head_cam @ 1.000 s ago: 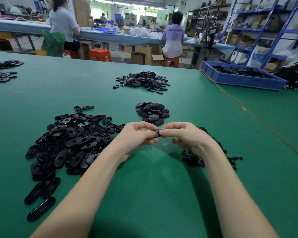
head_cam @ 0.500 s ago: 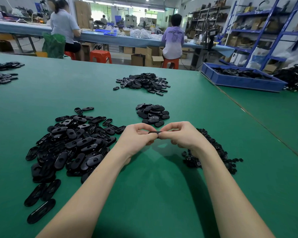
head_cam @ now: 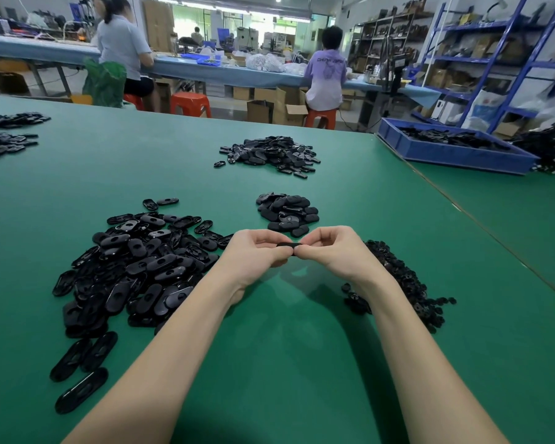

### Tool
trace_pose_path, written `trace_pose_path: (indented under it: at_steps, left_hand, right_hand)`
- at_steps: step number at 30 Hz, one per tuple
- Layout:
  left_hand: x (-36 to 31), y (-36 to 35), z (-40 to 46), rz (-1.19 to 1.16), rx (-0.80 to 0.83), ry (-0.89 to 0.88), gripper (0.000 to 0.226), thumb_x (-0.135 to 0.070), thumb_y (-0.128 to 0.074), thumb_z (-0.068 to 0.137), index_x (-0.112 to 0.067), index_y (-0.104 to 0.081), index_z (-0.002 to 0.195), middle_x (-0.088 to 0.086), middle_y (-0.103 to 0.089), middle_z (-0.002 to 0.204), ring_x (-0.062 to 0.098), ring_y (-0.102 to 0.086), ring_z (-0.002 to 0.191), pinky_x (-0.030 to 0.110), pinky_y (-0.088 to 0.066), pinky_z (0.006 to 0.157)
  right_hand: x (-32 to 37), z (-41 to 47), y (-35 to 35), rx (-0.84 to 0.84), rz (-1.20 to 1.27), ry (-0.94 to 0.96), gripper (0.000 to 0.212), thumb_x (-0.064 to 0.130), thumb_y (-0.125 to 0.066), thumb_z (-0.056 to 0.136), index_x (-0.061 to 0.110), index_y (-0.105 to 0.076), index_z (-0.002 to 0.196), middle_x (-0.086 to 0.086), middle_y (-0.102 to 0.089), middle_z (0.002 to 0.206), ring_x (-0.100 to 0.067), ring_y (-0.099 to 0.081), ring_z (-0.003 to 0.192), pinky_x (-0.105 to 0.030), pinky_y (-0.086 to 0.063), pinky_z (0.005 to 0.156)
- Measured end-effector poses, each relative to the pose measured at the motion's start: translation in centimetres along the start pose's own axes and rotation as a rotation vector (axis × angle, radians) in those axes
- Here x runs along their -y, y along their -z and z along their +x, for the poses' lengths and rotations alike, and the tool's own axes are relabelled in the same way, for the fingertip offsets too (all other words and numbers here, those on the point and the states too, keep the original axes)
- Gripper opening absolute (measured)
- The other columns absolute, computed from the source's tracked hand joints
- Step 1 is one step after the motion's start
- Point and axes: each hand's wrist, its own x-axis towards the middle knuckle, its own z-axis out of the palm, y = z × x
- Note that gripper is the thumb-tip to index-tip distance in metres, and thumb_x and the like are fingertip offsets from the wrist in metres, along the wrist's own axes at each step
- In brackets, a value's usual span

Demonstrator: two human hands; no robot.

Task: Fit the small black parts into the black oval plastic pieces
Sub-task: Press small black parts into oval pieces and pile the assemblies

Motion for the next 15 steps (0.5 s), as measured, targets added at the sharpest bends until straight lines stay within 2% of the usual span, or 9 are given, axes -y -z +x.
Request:
trace_pose_path:
  at_steps: [7,15]
  left_hand:
    - [0.02,0.13,0.10,-0.049,0.026,0.003,0.012,0.000,-0.074,0.086,-0.005,-0.073,0.097,0.006,-0.075,0.081,0.009,-0.067,0.068,0.014,-0.055,0.069]
    - [0.42,-0.32,0.26,-0.008,-0.039,0.000,0.011,0.000,-0.073,0.087,-0.011,-0.072,0.089,0.004,-0.074,0.079,0.008,-0.066,0.067,0.013,-0.054,0.067]
  right_hand:
    - [-0.11,-0.07,0.24,0.003,0.066,-0.009,0.009,0.018,-0.083,0.081,0.016,-0.073,0.080,0.009,-0.068,0.069,0.000,-0.056,0.058,-0.008,-0.040,0.054]
    - [0.18,-0.18,-0.27,-0.040,0.021,-0.001,0.013,0.015,-0.082,0.081,0.017,-0.070,0.077,0.014,-0.060,0.056,0.001,-0.050,0.048,-0.009,-0.037,0.048]
